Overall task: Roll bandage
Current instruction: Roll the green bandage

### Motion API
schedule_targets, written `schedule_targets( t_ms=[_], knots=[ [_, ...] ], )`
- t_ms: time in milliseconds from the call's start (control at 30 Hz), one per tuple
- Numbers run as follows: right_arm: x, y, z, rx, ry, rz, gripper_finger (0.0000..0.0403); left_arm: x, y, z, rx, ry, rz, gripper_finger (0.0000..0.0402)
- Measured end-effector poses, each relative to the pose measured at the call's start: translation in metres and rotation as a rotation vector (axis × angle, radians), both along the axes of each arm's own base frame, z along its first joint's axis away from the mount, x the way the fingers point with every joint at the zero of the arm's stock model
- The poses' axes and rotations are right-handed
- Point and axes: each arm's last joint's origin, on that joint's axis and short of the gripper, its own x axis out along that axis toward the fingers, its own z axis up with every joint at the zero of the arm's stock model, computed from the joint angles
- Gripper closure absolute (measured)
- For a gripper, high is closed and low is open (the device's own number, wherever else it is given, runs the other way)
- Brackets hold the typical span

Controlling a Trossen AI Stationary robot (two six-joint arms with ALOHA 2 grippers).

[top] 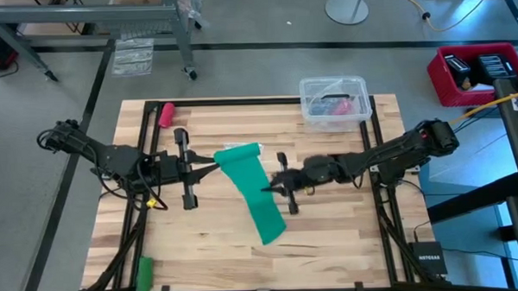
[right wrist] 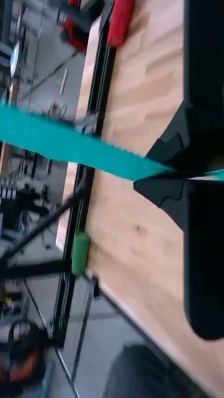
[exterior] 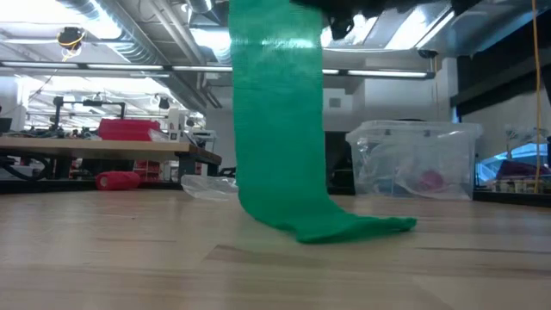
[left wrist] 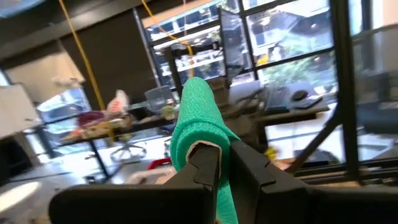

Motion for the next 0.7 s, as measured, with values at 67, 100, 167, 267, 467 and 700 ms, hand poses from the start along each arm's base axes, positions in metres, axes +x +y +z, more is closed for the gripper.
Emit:
schedule_targets(
  t_ms=[67, 100, 167, 267, 467, 700],
  knots=[
    [-0.003, 0.015, 0.003, -0.003, -0.011, 0.024, 0.0396, 0.0, 0.001, 0.0, 0.021, 0.01, 0.049, 0.0384],
    [-0.004, 0.022, 0.006, -0.005, -0.011, 0.04, 0.0396, -0.001, 0.002, 0.0, 0.035, 0.015, 0.076, 0.0384],
    [-0.007, 0.036, 0.012, -0.009, -0.004, 0.076, 0.0399, -0.003, 0.004, 0.001, 0.056, 0.024, 0.108, 0.0384],
    [-0.012, 0.059, 0.023, -0.003, -0.011, 0.143, 0.0399, -0.005, 0.008, 0.003, 0.081, 0.025, 0.129, 0.0384],
    [-0.025, 0.097, 0.054, -0.022, -0.011, 0.225, 0.0401, -0.009, 0.011, 0.002, 0.136, 0.057, 0.148, 0.0384],
    [-0.042, 0.129, 0.099, -0.038, -0.08, 0.3, 0.0401, -0.009, 0.011, -0.008, 0.199, 0.158, 0.152, 0.0384]
  ],
)
